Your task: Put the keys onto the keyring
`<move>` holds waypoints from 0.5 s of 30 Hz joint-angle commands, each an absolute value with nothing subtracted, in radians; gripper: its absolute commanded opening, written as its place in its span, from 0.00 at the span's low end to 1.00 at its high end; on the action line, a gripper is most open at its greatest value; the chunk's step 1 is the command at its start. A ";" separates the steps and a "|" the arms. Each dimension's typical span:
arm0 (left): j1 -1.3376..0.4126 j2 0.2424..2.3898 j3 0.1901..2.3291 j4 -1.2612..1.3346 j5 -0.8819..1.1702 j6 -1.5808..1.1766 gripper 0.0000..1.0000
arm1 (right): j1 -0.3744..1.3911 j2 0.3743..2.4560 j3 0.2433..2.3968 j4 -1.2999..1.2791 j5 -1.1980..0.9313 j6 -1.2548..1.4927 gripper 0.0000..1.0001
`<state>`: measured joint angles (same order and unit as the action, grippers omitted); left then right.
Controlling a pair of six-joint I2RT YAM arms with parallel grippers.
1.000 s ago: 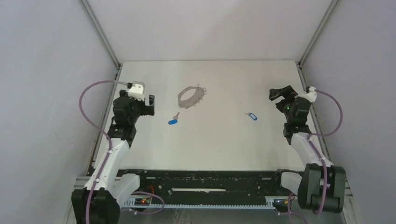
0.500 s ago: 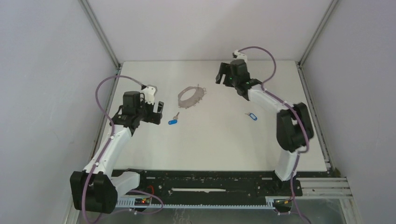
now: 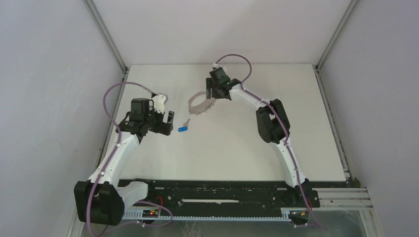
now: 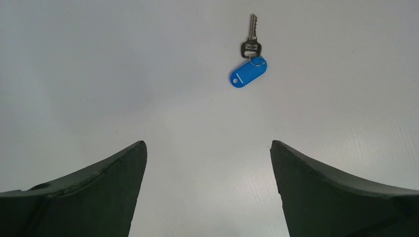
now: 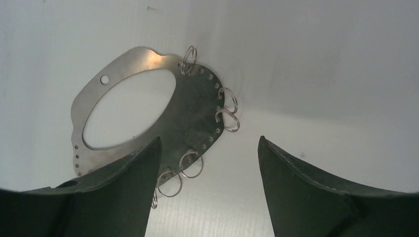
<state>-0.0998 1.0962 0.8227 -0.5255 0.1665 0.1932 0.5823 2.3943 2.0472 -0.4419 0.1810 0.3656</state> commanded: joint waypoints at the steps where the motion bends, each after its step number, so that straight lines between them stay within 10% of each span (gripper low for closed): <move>1: -0.102 1.047 0.867 -0.547 0.198 0.198 1.00 | 0.568 2.439 2.164 -0.534 0.170 0.400 0.78; 15: -0.102 0.946 0.891 -0.658 0.237 0.205 1.00 | 0.539 2.527 2.250 -0.581 0.149 0.456 0.62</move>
<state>-0.0998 0.9775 0.8303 -0.6186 0.2016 0.1928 0.5499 2.5179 2.1983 -0.5751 0.1673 0.4252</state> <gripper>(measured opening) 0.996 0.635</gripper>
